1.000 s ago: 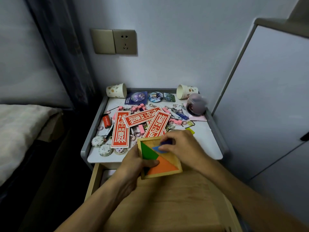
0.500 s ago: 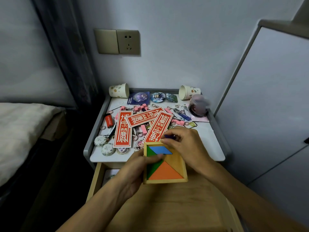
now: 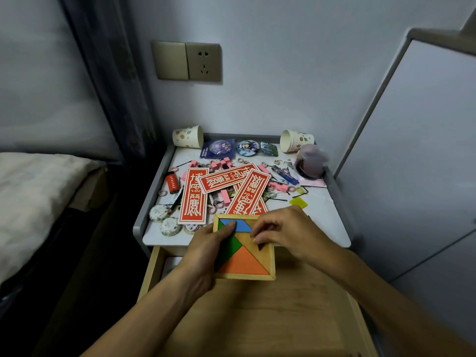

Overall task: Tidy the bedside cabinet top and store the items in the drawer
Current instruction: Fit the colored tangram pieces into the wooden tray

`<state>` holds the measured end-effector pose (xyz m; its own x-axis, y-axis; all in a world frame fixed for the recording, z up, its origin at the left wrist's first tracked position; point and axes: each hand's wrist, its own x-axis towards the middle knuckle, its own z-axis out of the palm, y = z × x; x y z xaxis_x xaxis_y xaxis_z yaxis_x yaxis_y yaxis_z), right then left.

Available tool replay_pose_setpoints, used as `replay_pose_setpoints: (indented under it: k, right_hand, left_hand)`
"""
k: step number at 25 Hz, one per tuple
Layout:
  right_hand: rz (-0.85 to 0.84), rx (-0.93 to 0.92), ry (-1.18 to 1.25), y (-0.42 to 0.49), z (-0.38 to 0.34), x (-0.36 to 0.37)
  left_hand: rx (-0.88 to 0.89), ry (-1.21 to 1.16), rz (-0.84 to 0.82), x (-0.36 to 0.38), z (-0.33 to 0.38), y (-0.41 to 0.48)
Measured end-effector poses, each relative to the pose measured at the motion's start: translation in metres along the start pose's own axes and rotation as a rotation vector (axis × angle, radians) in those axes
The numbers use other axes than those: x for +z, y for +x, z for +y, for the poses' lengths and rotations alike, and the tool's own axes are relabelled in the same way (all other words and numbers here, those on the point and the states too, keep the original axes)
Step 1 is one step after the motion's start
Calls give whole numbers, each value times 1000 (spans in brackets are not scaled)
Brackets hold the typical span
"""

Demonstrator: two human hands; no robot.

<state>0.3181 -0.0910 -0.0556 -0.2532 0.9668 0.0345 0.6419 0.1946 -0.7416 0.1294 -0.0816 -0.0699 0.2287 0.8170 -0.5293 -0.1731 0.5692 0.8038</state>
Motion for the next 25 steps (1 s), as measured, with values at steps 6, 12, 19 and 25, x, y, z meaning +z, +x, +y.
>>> replay_pose_setpoints:
  k: [6, 12, 19, 25]
  right_hand:
    - [-149, -110, -174, 0, -2, 5]
    - [-152, -119, -141, -3, -4, 5]
    - [25, -69, 12, 0, 2, 4]
    - [238, 291, -355, 25, 60, -19]
  left_hand:
    - [11, 17, 33, -2, 0, 2]
    - [24, 20, 113, -4, -1, 7]
    - [30, -43, 159, -11, -3, 14]
    - [67, -36, 140, -18, -5, 17]
